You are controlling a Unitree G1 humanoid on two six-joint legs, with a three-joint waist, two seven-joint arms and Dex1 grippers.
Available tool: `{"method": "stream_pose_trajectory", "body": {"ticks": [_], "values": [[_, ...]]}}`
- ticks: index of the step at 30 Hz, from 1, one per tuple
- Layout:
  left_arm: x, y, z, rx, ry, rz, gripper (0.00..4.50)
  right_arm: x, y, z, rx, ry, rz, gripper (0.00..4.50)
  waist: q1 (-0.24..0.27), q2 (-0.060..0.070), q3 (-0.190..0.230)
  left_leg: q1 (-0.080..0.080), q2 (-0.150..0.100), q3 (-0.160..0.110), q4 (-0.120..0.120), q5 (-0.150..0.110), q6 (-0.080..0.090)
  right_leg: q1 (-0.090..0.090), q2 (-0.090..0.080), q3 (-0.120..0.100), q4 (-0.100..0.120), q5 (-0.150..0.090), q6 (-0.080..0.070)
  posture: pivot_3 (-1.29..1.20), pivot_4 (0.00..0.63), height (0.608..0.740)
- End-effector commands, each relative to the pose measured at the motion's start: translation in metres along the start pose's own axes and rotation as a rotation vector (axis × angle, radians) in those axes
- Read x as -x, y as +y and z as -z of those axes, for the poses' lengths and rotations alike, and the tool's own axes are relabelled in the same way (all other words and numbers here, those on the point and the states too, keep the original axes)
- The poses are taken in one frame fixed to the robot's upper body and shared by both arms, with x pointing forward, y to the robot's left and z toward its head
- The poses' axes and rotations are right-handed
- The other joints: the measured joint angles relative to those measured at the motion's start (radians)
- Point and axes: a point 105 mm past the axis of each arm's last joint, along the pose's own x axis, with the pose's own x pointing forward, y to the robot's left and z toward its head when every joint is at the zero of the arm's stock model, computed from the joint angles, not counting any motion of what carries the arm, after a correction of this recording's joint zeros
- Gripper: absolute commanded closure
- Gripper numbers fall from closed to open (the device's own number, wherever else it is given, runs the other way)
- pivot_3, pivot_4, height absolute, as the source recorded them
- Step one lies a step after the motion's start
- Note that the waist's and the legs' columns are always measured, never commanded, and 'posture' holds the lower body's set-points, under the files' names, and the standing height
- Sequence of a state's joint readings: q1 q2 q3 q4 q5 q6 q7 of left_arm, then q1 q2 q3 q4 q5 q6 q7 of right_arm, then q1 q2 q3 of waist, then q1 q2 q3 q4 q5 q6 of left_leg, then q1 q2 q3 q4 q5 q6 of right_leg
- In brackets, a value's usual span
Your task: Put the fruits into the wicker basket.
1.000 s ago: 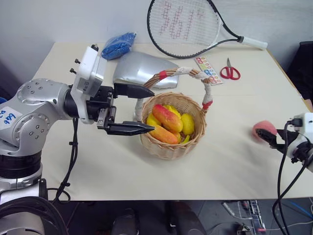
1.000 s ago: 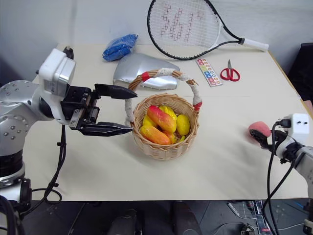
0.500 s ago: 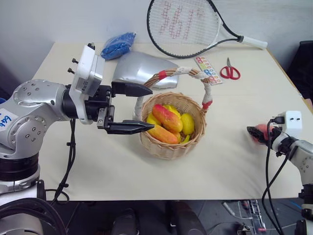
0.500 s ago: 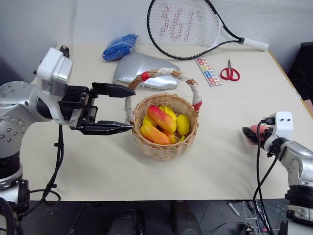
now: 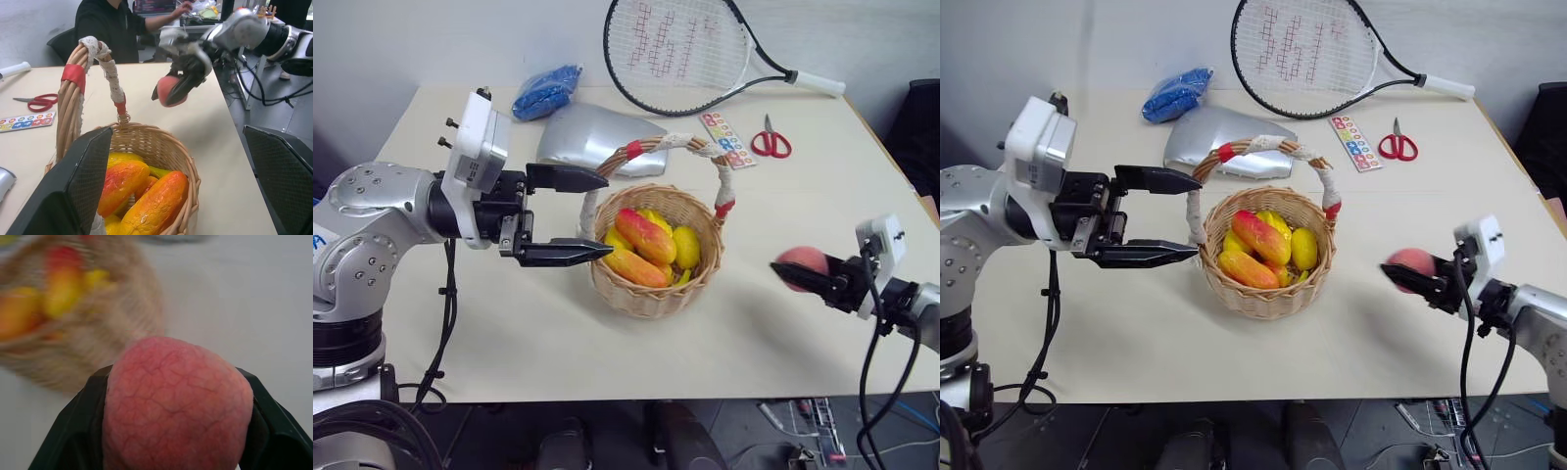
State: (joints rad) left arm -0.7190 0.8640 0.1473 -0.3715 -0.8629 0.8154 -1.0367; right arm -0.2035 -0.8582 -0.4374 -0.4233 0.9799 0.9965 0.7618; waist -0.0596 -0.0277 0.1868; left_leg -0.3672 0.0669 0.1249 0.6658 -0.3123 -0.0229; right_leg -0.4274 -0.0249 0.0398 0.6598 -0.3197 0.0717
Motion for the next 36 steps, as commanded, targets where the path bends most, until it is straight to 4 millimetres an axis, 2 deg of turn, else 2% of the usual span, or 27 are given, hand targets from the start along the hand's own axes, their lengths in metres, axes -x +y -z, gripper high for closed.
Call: {"method": "stream_pose_trajectory", "body": {"ticks": [1, 2, 4, 8, 10, 14, 18, 24, 25, 27, 29, 31, 36], "values": [[0.007, 0.003, -0.006, -0.044, -0.003, -0.017, 0.0, -0.029, 0.036, -0.024, 0.094, -0.022, -0.148, 1.91, 0.002, 0.0, 0.0, 0.0, 0.0, 0.0, 0.0, 0.0, 0.0, 0.0, 0.0, 0.0, 0.0, 0.0, 0.0, 0.0, 0.15, 0.74], [0.007, 0.003, -0.007, -0.048, -0.001, -0.017, 0.0, -0.046, 0.045, -0.033, 0.116, -0.047, -0.18, 1.91, 0.001, -0.001, 0.0, 0.0, 0.0, -0.001, 0.0, 0.0, 0.0, 0.0, -0.001, -0.001, 0.0, 0.0, 0.0, 0.0, 0.15, 0.74], [0.006, 0.004, -0.007, -0.053, -0.001, -0.014, 0.0, -0.065, 0.055, -0.044, 0.137, -0.07, -0.216, 1.91, 0.0, -0.001, 0.0, -0.001, 0.0, -0.001, 0.001, 0.0, 0.0, -0.001, 0.0, 0.0, 0.0, 0.0, -0.001, 0.0, 0.15, 0.74], [0.007, 0.002, -0.008, -0.06, 0.002, -0.01, 0.0, -0.091, 0.052, -0.042, 0.159, -0.056, -0.153, 1.91, 0.015, -0.001, 0.0, -0.005, 0.0, -0.004, -0.001, 0.0, 0.0, -0.004, -0.002, -0.003, -0.002, -0.001, -0.002, 0.0, 0.15, 0.74], [0.008, 0.001, -0.008, -0.065, 0.007, -0.015, 0.0, -0.098, 0.048, -0.031, 0.136, -0.022, -0.123, 1.19, 0.02, -0.001, 0.0, -0.008, -0.001, -0.003, -0.001, -0.001, 0.002, -0.006, -0.003, -0.003, -0.002, -0.001, -0.002, 0.0, 0.15, 0.74], [0.01, 0.0, -0.008, -0.069, 0.008, -0.023, 0.0, -0.088, 0.054, -0.028, 0.128, -0.024, -0.139, 0.02, 0.03, -0.001, 0.0, -0.013, -0.002, -0.002, 0.001, -0.002, 0.004, -0.011, -0.005, -0.003, -0.001, -0.001, -0.002, 0.0, 0.15, 0.74], [0.011, 0.001, -0.005, -0.067, 0.01, -0.034, 0.0, -0.07, 0.057, -0.037, 0.142, -0.069, -0.134, 0.02, 0.03, -0.001, 0.0, -0.02, -0.001, -0.003, 0.006, -0.002, 0.004, -0.017, -0.004, -0.003, 0.001, -0.001, -0.002, 0.0, 0.15, 0.74], [0.012, 0.004, -0.003, -0.069, 0.0, -0.045, 0.0, -0.025, 0.056, -0.044, 0.126, -0.085, -0.108, 0.02, 0.031, -0.002, 0.0, -0.02, 0.0, -0.004, 0.011, -0.003, 0.004, -0.016, -0.003, -0.003, 0.003, 0.0, -0.001, 0.0, 0.15, 0.74], [0.012, 0.005, -0.003, -0.071, -0.002, -0.045, 0.0, -0.017, 0.053, -0.047, 0.115, -0.114, -0.098, 0.02, 0.03, -0.002, 0.0, -0.02, 0.0, -0.004, 0.012, -0.003, 0.004, -0.015, -0.002, -0.003, 0.003, 0.0, -0.001, 0.0, 0.15, 0.74], [0.012, 0.007, -0.003, -0.077, -0.007, -0.046, 0.0, -0.01, 0.03, -0.045, 0.086, -0.143, 0.012, 0.02, 0.029, -0.002, -0.001, -0.02, 0.0, -0.004, 0.012, -0.003, 0.005, -0.015, -0.002, -0.003, 0.003, 0.0, -0.001, 0.0, 0.15, 0.74], [0.01, 0.01, -0.004, -0.088, -0.009, -0.049, 0.0, -0.015, 0.009, -0.041, 0.076, -0.152, 0.118, 0.02, 0.026, -0.002, -0.001, -0.02, -0.001, -0.003, 0.012, -0.003, 0.005, -0.015, -0.002, -0.002, 0.003, 0.0, -0.001, 0.0, 0.15, 0.74], [0.009, 0.013, -0.007, -0.097, -0.016, -0.051, 0.0, -0.026, -0.004, -0.038, 0.066, -0.174, 0.171, 0.02, 0.024, -0.002, -0.001, -0.02, -0.001, -0.003, 0.013, -0.003, 0.004, -0.015, -0.001, -0.002, 0.003, 0.001, -0.001, 0.0, 0.15, 0.74], [0.009, 0.015, -0.013, -0.107, -0.02, -0.044, 0.0, -0.053, -0.019, -0.037, 0.071, -0.213, 0.224, 0.02, 0.021, -0.002, -0.001, -0.02, -0.001, -0.002, 0.013, -0.003, 0.004, -0.016, 0.0, -0.002, 0.004, 0.001, -0.001, 0.0, 0.15, 0.74]]}}
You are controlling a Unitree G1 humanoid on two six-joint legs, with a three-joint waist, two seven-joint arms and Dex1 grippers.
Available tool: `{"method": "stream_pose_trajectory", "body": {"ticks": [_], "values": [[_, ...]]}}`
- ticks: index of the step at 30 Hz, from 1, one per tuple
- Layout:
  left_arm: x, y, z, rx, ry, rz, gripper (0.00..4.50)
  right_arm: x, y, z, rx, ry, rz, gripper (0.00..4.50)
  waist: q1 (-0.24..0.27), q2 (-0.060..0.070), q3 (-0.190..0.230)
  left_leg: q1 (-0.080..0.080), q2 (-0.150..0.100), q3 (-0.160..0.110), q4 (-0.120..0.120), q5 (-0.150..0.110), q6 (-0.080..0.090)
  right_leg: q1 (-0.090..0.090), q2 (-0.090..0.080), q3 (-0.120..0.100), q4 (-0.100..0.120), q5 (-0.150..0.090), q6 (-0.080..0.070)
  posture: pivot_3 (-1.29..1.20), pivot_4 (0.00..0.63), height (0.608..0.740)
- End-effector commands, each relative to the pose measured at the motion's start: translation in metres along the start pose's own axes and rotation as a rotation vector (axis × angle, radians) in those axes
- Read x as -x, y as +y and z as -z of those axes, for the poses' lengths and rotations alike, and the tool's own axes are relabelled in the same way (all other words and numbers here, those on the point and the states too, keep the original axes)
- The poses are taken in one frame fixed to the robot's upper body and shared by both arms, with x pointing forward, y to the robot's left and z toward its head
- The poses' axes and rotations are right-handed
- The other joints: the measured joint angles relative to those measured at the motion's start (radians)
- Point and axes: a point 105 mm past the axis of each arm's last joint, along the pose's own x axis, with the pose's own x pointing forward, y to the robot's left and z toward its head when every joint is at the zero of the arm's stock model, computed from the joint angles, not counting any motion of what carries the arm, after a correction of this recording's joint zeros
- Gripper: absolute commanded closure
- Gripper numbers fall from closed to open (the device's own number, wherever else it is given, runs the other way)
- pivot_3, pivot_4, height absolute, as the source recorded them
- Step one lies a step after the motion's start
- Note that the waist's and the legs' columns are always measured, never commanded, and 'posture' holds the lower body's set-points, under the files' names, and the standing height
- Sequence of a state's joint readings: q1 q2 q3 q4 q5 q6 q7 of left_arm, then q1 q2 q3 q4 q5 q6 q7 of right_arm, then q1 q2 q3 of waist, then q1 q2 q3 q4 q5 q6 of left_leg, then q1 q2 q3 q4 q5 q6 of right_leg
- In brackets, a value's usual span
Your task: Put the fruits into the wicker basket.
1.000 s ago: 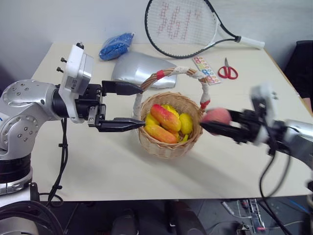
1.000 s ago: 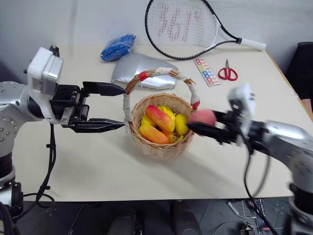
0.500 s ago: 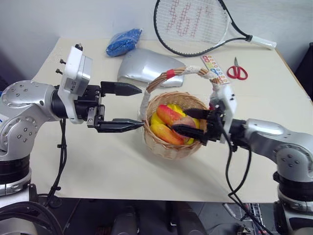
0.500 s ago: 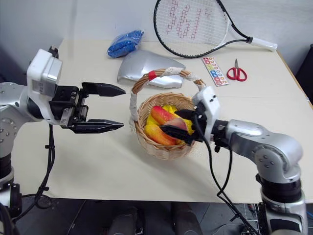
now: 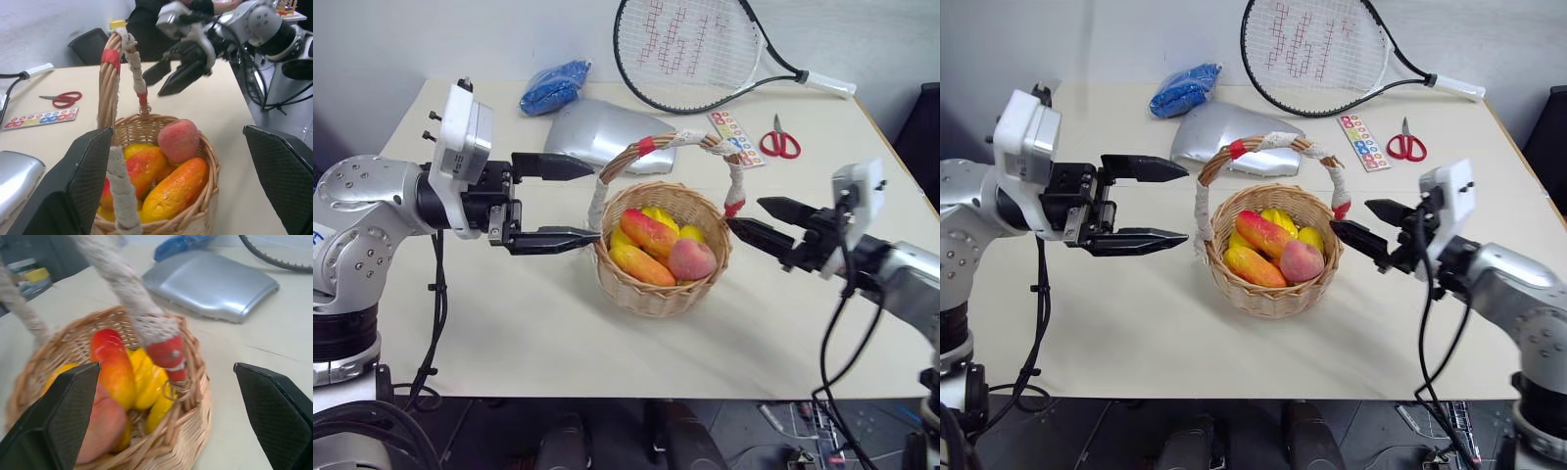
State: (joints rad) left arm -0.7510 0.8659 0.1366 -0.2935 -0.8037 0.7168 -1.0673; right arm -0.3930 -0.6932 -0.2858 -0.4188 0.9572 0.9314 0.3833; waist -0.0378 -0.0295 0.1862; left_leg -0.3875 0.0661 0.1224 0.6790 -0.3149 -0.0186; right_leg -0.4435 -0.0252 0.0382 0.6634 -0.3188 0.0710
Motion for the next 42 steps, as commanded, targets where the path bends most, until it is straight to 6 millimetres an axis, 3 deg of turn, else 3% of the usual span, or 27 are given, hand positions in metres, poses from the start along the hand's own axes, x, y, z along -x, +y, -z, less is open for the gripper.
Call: {"method": "stream_pose_trajectory", "body": {"ticks": [1, 2, 5, 10, 14, 17, 19, 21, 26, 31, 34, 39, 42], "values": [[0.002, 0.001, -0.008, -0.04, -0.002, -0.002, 0.0, -0.016, -0.006, -0.009, 0.04, -0.069, 0.04, 0.02, -0.001, 0.0, 0.0, 0.0, 0.0, 0.0, 0.0, 0.0, 0.0, 0.0, 0.0, 0.0, 0.0, 0.0, 0.0, 0.0, 0.15, 0.74], [0.003, 0.001, -0.008, -0.042, 0.001, -0.002, 0.0, -0.02, -0.005, -0.009, 0.037, -0.075, 0.038, 0.02, 0.0, 0.0, 0.0, 0.0, 0.0, 0.0, 0.0, 0.0, 0.0, 0.0, 0.0, 0.0, 0.0, 0.0, 0.0, 0.0, 0.15, 0.74], [0.004, 0.002, -0.009, -0.045, 0.004, -0.008, 0.0, -0.029, -0.009, -0.006, 0.022, -0.099, 0.05, 0.63, 0.002, 0.0, 0.0, 0.0, 0.001, 0.0, 0.0, 0.0, 0.0, 0.0, 0.0, 0.0, 0.0, 0.0, 0.0, 0.0, 0.15, 0.74], [0.003, 0.001, -0.009, -0.038, 0.003, -0.012, 0.0, -0.026, -0.006, -0.006, 0.044, -0.133, 0.043, 2.31, 0.007, 0.0, 0.0, 0.0, 0.001, 0.0, 0.0, 0.0, 0.0, 0.0, -0.001, 0.0, 0.0, 0.0, 0.0, 0.0, 0.15, 0.74], [0.002, 0.001, -0.008, -0.033, -0.006, -0.007, 0.0, -0.007, -0.012, -0.026, 0.032, -0.261, 0.081, 3.59, 0.008, 0.0, 0.0, -0.001, 0.0, 0.0, 0.0, 0.0, 0.0, 0.0, -0.001, 0.0, 0.0, 0.0, 0.0, 0.0, 0.15, 0.74], [0.002, 0.004, -0.008, -0.026, -0.022, -0.01, 0.0, 0.027, -0.029, -0.042, 0.045, -0.325, 0.158, 4.28, 0.012, 0.0, 0.0, -0.001, 0.0, 0.0, 0.001, 0.0, 0.0, 0.0, -0.001, -0.001, 0.0, 0.0, 0.0, 0.0, 0.15, 0.74], [0.002, 0.004, -0.009, -0.021, -0.034, -0.004, 0.0, 0.038, -0.034, -0.044, 0.062, -0.326, 0.183, 4.3, 0.013, 0.0, 0.0, -0.001, 0.0, -0.001, 0.001, 0.0, 0.0, 0.0, -0.001, -0.001, 0.0, 0.0, 0.0, 0.0, 0.15, 0.74], [0.001, 0.002, -0.01, -0.009, -0.056, 0.025, 0.0, 0.063, -0.049, -0.048, 0.108, -0.299, 0.251, 4.3, 0.011, 0.0, 0.0, -0.002, 0.0, 0.0, 0.001, 0.0, 0.001, 0.0, -0.001, -0.001, 0.0, 0.0, 0.0, 0.0, 0.15, 0.74], [-0.002, 0.009, -0.001, -0.005, -0.055, 0.026, 0.0, 0.114, -0.099, -0.053, 0.208, -0.253, 0.504, 4.3, 0.01, 0.0, 0.0, -0.001, -0.002, 0.0, 0.001, 0.0, 0.001, 0.0, 0.0, -0.001, 0.0, 0.0, 0.0, 0.0, 0.15, 0.74], [-0.004, 0.012, 0.002, 0.012, -0.075, 0.028, 0.0, 0.129, -0.128, -0.042, 0.214, -0.262, 0.641, 4.3, 0.0, 0.001, 0.0, 0.001, -0.002, 0.003, 0.001, 0.0, 0.0, 0.0, 0.002, 0.002, 0.001, 0.001, 0.0, 0.0, 0.15, 0.74], [-0.004, 0.014, 0.001, 0.023, -0.095, 0.03, 0.0, 0.128, -0.135, -0.024, 0.196, -0.249, 0.668, 4.3, -0.001, 0.001, 0.0, 0.001, -0.001, 0.003, 0.001, 0.0, 0.0, 0.0, 0.002, 0.002, 0.001, 0.0, 0.0, 0.0, 0.15, 0.74], [-0.006, 0.018, -0.001, 0.022, -0.115, 0.034, 0.0, 0.134, -0.14, 0.008, 0.171, -0.199, 0.679, 2.81, 0.004, 0.001, 0.0, 0.001, -0.001, 0.003, 0.001, 0.0, 0.0, 0.0, 0.001, 0.002, 0.002, 0.0, 0.0, 0.0, 0.15, 0.74], [-0.008, 0.02, -0.001, 0.021, -0.114, 0.036, 0.0, 0.146, -0.137, 0.013, 0.179, -0.173, 0.684, 1.88, 0.01, 0.002, -0.001, 0.001, -0.001, 0.002, 0.002, 0.0, 0.0, 0.0, 0.001, 0.001, 0.002, 0.0, 0.001, 0.0, 0.15, 0.74]]}}
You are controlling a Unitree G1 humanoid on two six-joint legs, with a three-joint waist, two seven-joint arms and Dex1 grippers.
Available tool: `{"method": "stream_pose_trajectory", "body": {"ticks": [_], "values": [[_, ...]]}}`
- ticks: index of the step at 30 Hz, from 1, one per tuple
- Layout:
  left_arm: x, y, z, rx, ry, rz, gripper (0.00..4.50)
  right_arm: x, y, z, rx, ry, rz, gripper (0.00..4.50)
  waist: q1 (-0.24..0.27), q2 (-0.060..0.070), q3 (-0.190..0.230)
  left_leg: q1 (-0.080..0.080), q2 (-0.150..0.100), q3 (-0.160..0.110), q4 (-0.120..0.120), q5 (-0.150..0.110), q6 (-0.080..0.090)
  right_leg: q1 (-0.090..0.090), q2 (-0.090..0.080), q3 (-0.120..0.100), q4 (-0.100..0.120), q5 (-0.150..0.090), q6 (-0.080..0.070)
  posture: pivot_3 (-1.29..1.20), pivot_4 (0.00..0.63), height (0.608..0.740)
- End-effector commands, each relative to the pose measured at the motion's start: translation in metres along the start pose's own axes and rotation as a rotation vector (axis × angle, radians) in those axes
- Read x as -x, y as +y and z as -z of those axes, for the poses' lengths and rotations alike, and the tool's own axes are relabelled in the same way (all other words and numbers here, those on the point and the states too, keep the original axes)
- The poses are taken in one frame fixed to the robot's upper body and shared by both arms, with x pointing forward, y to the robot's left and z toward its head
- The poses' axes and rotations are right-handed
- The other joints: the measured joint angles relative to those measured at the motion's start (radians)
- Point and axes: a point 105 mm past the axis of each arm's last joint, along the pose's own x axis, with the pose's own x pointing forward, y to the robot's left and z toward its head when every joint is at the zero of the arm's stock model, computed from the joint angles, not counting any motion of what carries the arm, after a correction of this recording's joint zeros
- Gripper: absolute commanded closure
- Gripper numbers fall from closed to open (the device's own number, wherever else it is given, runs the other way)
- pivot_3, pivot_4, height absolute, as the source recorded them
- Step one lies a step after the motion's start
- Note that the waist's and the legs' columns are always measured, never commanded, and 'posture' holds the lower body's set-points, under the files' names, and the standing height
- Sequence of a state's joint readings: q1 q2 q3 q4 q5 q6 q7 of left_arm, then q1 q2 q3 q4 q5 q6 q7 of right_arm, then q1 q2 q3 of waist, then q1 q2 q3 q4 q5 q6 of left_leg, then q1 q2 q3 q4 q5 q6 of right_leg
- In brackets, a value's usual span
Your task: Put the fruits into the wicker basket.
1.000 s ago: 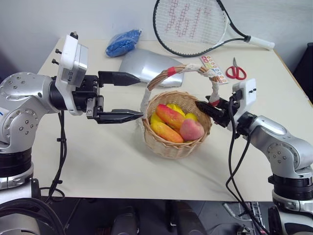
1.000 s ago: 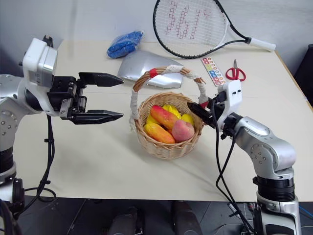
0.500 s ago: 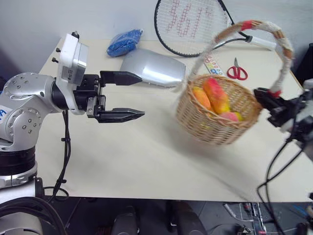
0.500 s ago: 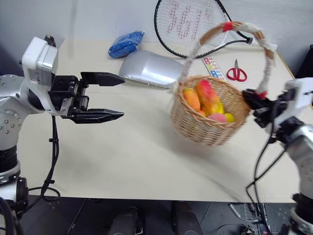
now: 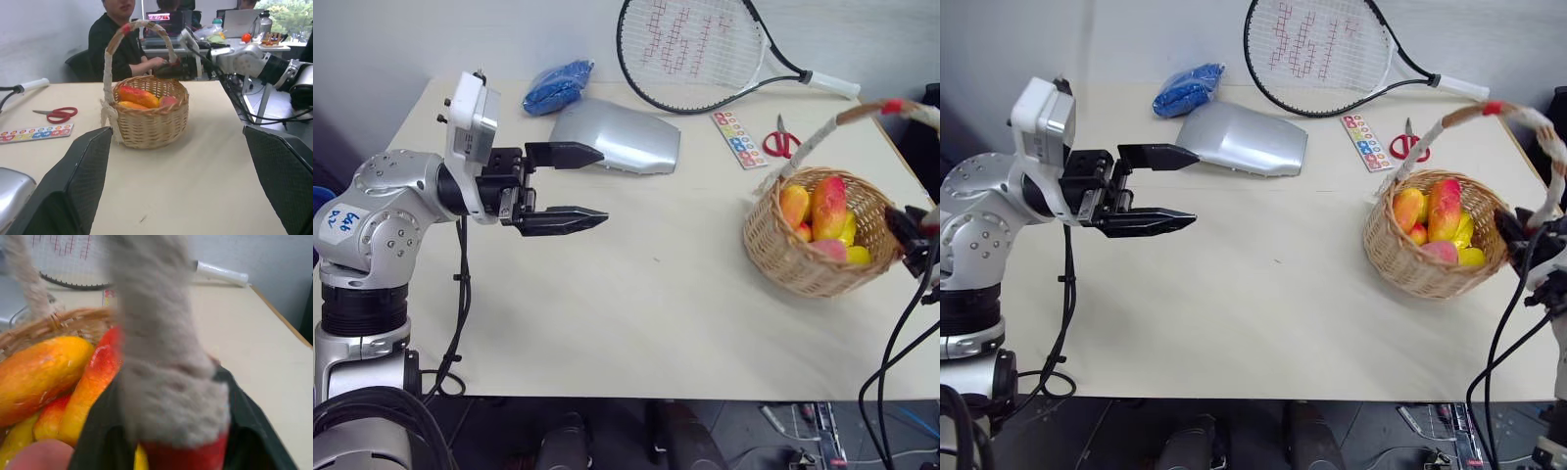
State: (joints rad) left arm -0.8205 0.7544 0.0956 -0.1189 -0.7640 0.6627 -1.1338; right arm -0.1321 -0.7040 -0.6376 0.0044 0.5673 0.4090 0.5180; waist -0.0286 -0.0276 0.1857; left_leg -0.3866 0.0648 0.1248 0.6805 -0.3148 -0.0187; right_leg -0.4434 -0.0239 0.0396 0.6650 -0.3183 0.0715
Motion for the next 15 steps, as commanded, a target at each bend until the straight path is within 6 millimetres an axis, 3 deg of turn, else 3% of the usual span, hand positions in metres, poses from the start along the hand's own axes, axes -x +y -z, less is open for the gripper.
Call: {"method": "stream_pose_trajectory", "body": {"ticks": [1, 5, 7, 11, 12, 15], "values": [[0.0, 0.0, -0.007, -0.044, -0.004, 0.003, 0.0, 0.014, -0.009, -0.013, 0.042, -0.042, 0.013, 1.54, 0.001, 0.0, 0.0, 0.0, 0.0, 0.0, 0.0, 0.0, 0.0, 0.0, 0.0, 0.0, 0.0, 0.0, 0.0, 0.0, 0.15, 0.74], [0.009, -0.002, -0.007, -0.015, 0.002, 0.017, 0.0, 0.056, -0.021, -0.035, 0.096, 0.051, -0.083, 0.26, 0.005, 0.004, 0.0, 0.0, 0.0, 0.0, 0.0, 0.0, 0.0, 0.0, 0.0, 0.0, 0.001, 0.0, 0.001, 0.0, 0.15, 0.74], [0.014, -0.002, -0.006, -0.008, 0.017, 0.021, 0.0, 0.072, -0.032, -0.047, 0.11, 0.107, -0.117, 0.04, 0.004, 0.005, 0.0, 0.0, -0.001, 0.0, 0.0, 0.0, 0.001, 0.0, 0.001, 0.0, 0.001, -0.001, 0.002, 0.0, 0.15, 0.74], [0.024, 0.0, -0.004, -0.003, 0.05, 0.018, 0.0, 0.1, -0.041, -0.074, 0.064, 0.242, -0.234, 0.04, -0.006, 0.003, 0.001, 0.01, -0.002, 0.002, -0.002, -0.001, 0.001, 0.011, 0.007, 0.002, -0.004, 0.0, 0.002, 0.0, 0.15, 0.74], [0.026, 0.001, -0.004, -0.002, 0.055, 0.016, 0.0, 0.105, -0.041, -0.085, 0.058, 0.251, -0.269, 0.04, -0.008, 0.002, 0.001, 0.02, 0.0, 0.002, -0.006, -0.002, 0.0, 0.02, 0.009, 0.003, -0.007, 0.0, 0.001, 0.0, 0.15, 0.74], [0.032, 0.002, -0.003, -0.001, 0.063, 0.011, 0.0, 0.112, -0.041, -0.109, 0.035, 0.236, -0.328, 0.04, -0.014, 0.001, 0.002, 0.028, 0.0, 0.003, -0.012, -0.003, 0.001, 0.026, 0.011, 0.006, -0.01, 0.0, 0.001, 0.0, 0.15, 0.74]]}}
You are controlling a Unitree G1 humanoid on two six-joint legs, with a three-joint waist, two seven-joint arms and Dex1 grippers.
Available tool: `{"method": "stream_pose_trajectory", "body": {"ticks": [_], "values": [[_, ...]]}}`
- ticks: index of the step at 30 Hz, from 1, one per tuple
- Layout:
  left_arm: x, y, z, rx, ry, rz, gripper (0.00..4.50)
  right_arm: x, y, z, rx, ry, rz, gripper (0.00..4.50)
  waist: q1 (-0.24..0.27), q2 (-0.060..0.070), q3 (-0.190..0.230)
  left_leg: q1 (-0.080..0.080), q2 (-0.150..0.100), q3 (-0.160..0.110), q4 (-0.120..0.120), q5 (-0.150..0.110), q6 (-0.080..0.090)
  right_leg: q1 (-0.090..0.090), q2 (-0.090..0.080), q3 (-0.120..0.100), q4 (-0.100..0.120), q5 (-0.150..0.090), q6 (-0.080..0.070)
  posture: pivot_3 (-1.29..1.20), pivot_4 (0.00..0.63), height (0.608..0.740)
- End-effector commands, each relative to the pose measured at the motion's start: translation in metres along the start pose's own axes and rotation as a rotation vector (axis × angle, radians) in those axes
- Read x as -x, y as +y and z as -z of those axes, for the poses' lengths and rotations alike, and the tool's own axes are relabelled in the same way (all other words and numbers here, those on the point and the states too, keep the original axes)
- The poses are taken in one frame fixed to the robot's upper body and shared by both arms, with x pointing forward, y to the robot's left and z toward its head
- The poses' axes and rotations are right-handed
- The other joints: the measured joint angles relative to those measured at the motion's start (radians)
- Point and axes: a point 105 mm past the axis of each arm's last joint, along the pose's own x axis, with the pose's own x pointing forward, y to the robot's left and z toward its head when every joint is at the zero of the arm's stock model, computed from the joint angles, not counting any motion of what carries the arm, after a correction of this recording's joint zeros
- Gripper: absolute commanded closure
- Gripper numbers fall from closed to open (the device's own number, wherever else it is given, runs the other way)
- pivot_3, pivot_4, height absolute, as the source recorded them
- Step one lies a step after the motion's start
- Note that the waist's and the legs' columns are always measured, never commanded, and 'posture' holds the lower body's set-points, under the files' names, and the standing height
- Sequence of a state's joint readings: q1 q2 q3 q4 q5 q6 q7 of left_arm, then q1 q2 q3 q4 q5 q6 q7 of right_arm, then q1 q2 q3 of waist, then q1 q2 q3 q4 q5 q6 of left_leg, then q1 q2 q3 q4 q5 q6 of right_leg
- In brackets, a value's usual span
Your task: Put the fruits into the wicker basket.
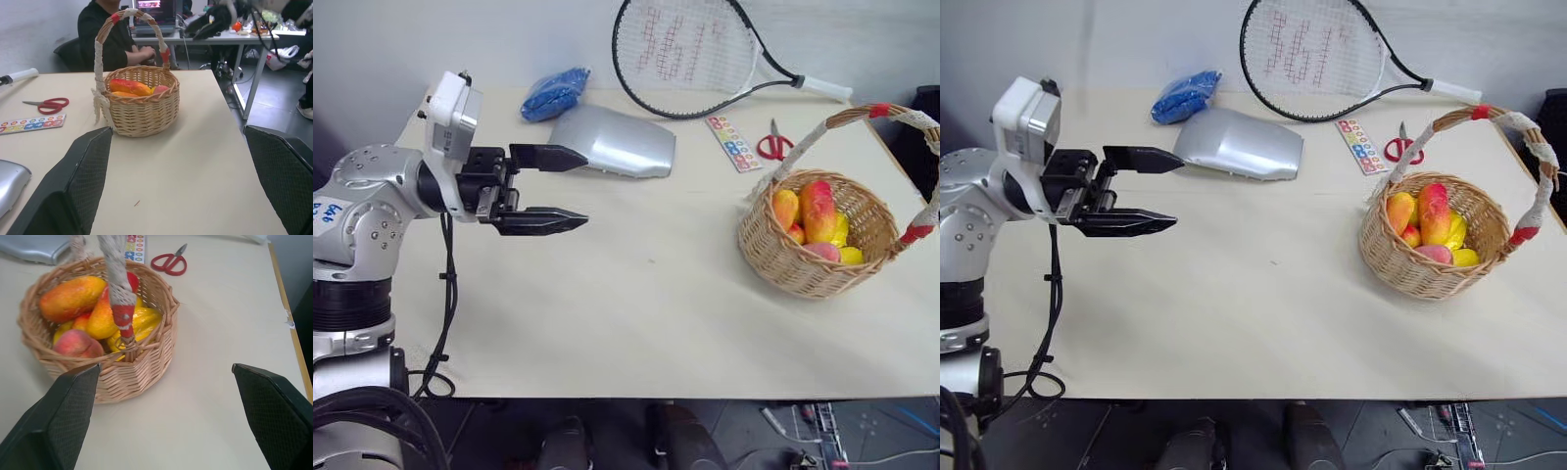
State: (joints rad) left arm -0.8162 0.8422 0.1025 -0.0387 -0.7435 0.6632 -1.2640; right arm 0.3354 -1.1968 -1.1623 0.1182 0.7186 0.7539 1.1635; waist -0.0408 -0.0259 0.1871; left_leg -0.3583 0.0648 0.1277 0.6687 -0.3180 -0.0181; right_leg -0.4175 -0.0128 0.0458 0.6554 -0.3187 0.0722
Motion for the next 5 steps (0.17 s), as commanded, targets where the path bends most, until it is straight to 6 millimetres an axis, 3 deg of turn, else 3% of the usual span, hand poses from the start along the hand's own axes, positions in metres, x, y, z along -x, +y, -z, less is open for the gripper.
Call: {"method": "stream_pose_trajectory", "body": {"ticks": [1, 5], "values": [[0.0119, 0.0014, -0.0077, -0.045, -0.001, -0.022, 0.0, 0.0164, 0.004, -0.0316, 0.001, -0.088, -0.076, 0.04, -0.004, -0.001, 0.0, 0.004, 0.0, 0.0, -0.002, 0.0, 0.0, 0.004, 0.0, 0.0, -0.002, 0.0, 0.0, 0.0, 0.15, 0.74], [0.015, 0.0102, -0.007, -0.069, 0.002, -0.073, 0.0, 0.0165, 0.0042, -0.037, 0.012, -0.103, -0.122, 0.04, -0.01, -0.001, 0.001, 0.006, 0.002, 0.0, -0.004, 0.0, -0.002, 0.006, 0.0, 0.0, -0.004, -0.001, 0.0, 0.0, 0.15, 0.74]]}}
